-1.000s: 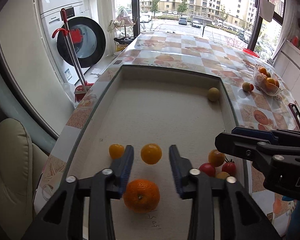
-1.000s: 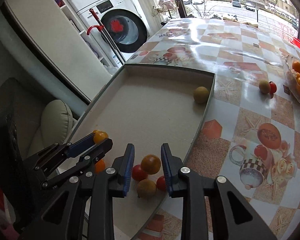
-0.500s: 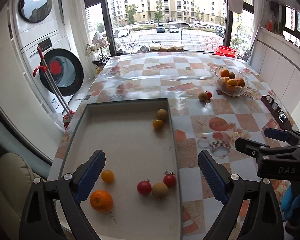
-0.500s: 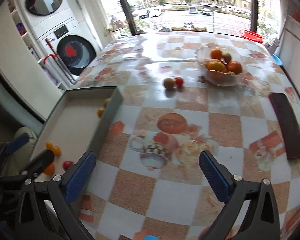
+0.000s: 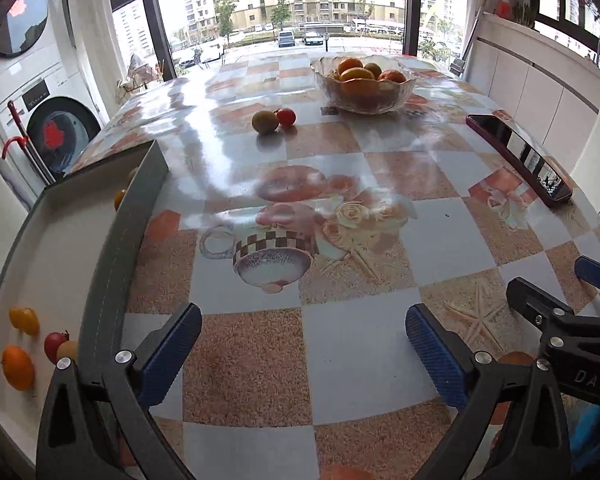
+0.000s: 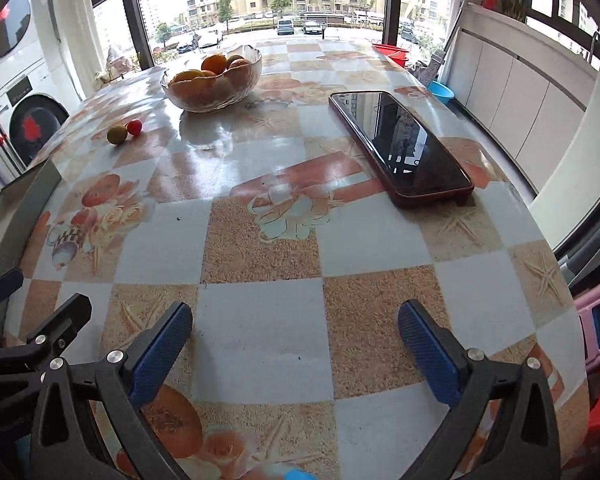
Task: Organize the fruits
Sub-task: 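Withdraw both open tools from the tray back over the table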
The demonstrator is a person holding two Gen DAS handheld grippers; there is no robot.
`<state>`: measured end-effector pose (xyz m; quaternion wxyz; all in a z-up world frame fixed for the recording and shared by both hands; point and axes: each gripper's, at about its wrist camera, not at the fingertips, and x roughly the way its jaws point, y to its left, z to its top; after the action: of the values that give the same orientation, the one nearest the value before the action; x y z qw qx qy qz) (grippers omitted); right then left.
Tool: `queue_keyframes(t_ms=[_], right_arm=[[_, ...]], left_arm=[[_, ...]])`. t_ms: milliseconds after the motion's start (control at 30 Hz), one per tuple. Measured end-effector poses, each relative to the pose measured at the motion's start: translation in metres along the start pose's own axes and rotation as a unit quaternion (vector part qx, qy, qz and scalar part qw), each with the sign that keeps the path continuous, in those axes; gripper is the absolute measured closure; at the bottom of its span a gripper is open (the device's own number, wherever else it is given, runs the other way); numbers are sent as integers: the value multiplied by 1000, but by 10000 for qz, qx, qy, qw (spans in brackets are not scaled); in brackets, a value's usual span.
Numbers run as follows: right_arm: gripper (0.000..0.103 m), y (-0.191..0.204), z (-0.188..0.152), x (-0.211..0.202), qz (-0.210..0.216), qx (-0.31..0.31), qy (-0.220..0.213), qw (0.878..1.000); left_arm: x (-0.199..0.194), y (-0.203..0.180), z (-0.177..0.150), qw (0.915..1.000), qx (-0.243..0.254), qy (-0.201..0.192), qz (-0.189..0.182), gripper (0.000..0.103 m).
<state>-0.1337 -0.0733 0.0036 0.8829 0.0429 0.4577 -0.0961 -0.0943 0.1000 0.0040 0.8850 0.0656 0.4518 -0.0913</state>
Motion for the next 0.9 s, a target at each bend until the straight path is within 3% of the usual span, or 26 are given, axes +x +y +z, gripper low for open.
queue_keyframes(t_ms=[67,900], right_arm=[[0,0,-2,0,17,46,-25,10000],[0,1,-4,-1,29,45,-47,10000]], left_arm=[[1,8,-1,9994,-307,-50,-175,0],[3,4,-5,9996,-270,-47,-88,0]])
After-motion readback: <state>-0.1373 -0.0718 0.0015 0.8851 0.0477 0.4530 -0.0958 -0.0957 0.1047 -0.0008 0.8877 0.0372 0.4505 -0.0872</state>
